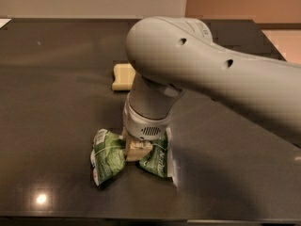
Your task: Pick green jalapeno chip bag
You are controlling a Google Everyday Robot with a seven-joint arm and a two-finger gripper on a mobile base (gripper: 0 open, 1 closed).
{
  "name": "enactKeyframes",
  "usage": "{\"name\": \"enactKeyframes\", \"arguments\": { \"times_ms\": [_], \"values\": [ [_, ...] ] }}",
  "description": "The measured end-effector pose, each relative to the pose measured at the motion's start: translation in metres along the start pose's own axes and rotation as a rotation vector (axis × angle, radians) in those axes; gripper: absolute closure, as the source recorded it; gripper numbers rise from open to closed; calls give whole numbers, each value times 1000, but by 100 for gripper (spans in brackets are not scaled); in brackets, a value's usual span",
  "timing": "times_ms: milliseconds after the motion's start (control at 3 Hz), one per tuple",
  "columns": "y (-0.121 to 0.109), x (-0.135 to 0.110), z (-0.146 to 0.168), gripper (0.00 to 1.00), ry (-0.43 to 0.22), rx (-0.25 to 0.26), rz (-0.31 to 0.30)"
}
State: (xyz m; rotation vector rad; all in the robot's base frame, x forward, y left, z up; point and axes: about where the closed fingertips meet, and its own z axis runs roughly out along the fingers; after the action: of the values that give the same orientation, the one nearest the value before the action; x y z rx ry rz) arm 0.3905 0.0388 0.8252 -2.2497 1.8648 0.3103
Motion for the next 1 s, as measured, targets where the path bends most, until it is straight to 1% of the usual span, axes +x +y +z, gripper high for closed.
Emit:
{"name": "enactKeyframes", "arguments": {
  "times_ms": [333, 667, 1000],
  "values": [
    [2, -5, -24, 100, -19, -17, -9],
    [4, -14, -74, 100, -49, -45, -33],
    [1, -35, -153, 100, -81, 3, -86]
  ]
}}
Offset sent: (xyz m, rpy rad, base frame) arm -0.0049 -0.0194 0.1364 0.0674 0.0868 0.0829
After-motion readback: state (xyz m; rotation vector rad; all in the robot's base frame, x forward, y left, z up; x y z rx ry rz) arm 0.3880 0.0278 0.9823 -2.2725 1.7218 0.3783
